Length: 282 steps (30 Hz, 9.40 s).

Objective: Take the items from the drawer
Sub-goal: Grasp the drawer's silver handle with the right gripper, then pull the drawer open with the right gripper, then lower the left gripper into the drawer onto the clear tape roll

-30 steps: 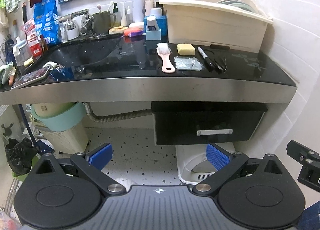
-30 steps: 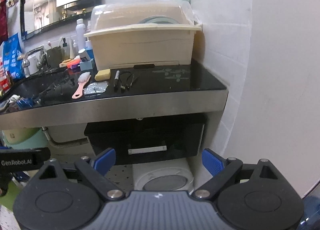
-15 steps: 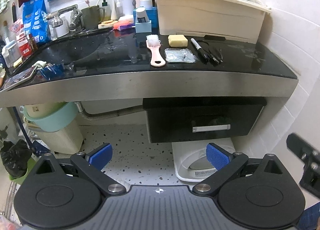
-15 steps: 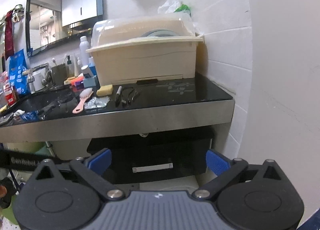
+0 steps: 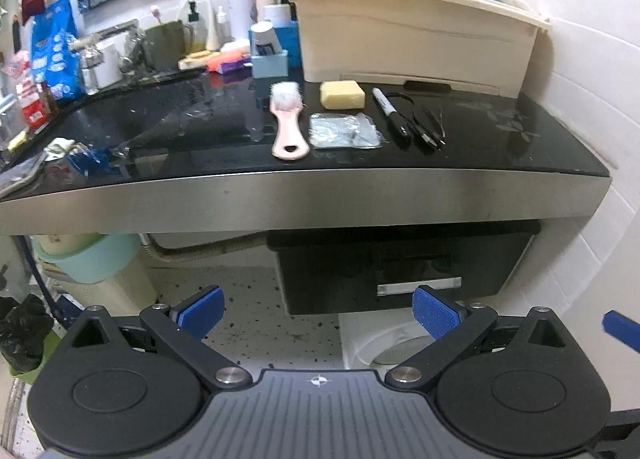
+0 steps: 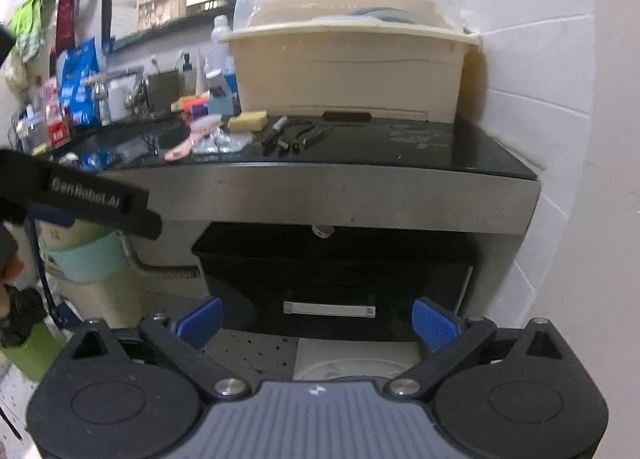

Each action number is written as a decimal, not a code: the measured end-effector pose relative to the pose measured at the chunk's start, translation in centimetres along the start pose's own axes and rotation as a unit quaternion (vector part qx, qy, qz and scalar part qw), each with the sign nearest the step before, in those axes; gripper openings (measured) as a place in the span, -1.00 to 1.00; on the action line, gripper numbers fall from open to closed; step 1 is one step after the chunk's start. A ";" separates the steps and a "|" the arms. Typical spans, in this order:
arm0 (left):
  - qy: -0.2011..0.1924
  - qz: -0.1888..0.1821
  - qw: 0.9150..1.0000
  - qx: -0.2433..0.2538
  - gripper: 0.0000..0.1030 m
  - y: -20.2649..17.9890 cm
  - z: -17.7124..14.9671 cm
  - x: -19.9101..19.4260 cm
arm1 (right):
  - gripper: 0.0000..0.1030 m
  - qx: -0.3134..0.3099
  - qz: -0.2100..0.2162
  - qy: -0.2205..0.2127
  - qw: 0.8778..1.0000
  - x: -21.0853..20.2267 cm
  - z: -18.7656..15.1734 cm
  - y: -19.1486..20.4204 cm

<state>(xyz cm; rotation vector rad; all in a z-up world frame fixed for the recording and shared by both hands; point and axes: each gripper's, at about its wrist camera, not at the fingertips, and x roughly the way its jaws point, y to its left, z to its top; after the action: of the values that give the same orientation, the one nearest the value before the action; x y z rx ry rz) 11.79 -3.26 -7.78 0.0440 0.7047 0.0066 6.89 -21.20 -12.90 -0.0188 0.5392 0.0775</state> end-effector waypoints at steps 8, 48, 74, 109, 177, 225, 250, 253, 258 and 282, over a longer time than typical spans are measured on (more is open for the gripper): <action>0.006 -0.010 1.000 0.012 0.97 -1.5 1.5 2.8 | 0.97 -0.008 0.047 0.009 0.999 3.1 -0.3 -1.1; 0.046 -0.029 0.998 -0.030 0.98 2.7 0.8 8.5 | -0.10 -0.588 0.059 0.078 0.803 22.1 -7.9 5.7; 0.071 -0.046 0.996 -0.009 0.98 0.4 0.5 9.8 | -0.33 -0.636 0.093 0.151 0.751 28.8 -7.9 6.1; 0.111 -0.046 0.992 -0.034 0.98 1.9 -0.7 10.6 | -0.16 -0.571 0.081 0.135 0.806 29.1 -7.6 6.0; 0.119 -0.070 0.990 -0.026 0.97 2.6 -3.4 8.0 | -0.59 -0.611 0.110 0.100 0.778 18.1 -13.4 6.2; 0.126 -0.049 0.991 0.000 0.97 4.5 -4.7 9.2 | -0.58 -0.571 0.180 0.152 0.787 8.5 -17.1 6.4; 0.155 -0.083 0.980 0.087 0.97 -0.7 -4.2 11.6 | -0.16 -0.419 0.184 0.104 0.883 3.5 -12.8 4.4; 0.156 -0.087 0.979 0.100 0.97 -1.7 -4.1 11.7 | 0.01 -0.375 0.173 0.087 0.907 2.3 -11.7 3.8; 0.171 -0.103 0.972 0.121 0.97 -3.7 -4.1 12.2 | 0.25 -0.296 0.131 0.051 0.945 0.1 -10.4 2.4; 0.290 -0.212 0.900 0.249 0.41 -15.9 -5.3 20.4 | 0.47 -0.005 0.028 0.013 1.000 -6.0 -12.5 -6.5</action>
<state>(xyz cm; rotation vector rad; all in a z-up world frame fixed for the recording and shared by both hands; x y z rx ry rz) 23.75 -18.48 -25.64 0.3931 1.2892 -0.6041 -4.12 -28.60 -20.60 -0.0138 0.5647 0.1337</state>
